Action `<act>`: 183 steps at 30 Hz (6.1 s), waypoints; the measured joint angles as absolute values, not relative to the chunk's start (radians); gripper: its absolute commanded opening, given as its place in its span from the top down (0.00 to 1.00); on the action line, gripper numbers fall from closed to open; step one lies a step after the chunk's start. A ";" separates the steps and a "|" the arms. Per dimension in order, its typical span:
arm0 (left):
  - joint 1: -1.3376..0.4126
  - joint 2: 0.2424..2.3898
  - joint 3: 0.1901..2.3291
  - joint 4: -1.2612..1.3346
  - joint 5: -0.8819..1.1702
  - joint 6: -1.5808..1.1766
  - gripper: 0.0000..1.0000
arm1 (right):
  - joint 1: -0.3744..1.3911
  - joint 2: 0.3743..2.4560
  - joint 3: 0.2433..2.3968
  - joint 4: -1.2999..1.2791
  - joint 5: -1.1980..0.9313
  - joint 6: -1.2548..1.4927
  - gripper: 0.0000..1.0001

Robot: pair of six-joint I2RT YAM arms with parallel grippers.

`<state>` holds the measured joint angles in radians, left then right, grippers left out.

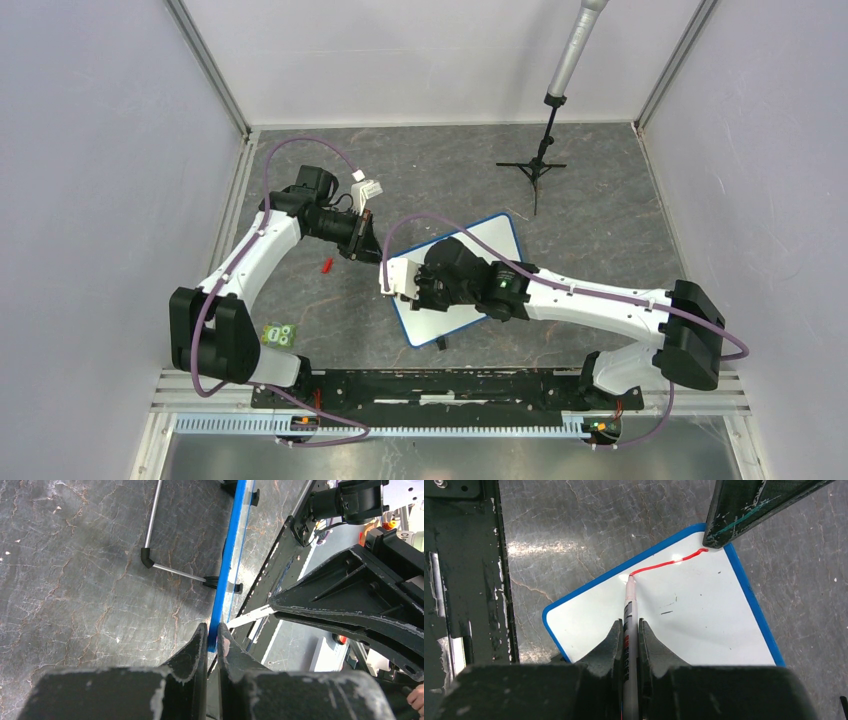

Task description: Write a sentence on the whiteboard

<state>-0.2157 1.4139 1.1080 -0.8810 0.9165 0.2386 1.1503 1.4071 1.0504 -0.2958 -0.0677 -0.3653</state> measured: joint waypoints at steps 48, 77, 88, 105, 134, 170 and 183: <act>-0.221 1.413 1.108 -0.876 0.895 0.239 0.97 | 1.124 1.452 1.181 -0.301 0.072 -0.390 1.00; -0.224 1.413 1.108 -0.875 0.889 0.239 0.97 | 1.132 1.434 1.140 -0.344 0.015 -0.386 1.00; -0.225 1.413 1.108 -0.873 0.886 0.239 0.98 | 1.139 1.449 1.149 -0.346 0.003 -0.388 1.00; -0.227 1.412 1.108 -0.872 0.880 0.239 0.97 | 1.138 1.386 1.070 -0.355 0.038 -0.396 1.00; -0.238 1.398 1.108 -0.872 0.871 0.239 0.98 | 1.097 1.362 1.113 -0.379 -0.007 -0.387 1.00; -0.239 1.398 1.108 -0.869 0.862 0.240 0.97 | 1.081 1.366 1.066 -0.379 -0.046 -0.388 1.00; -0.241 1.398 1.108 -0.869 0.864 0.240 0.98 | 1.084 1.360 1.099 -0.430 -0.008 -0.402 1.00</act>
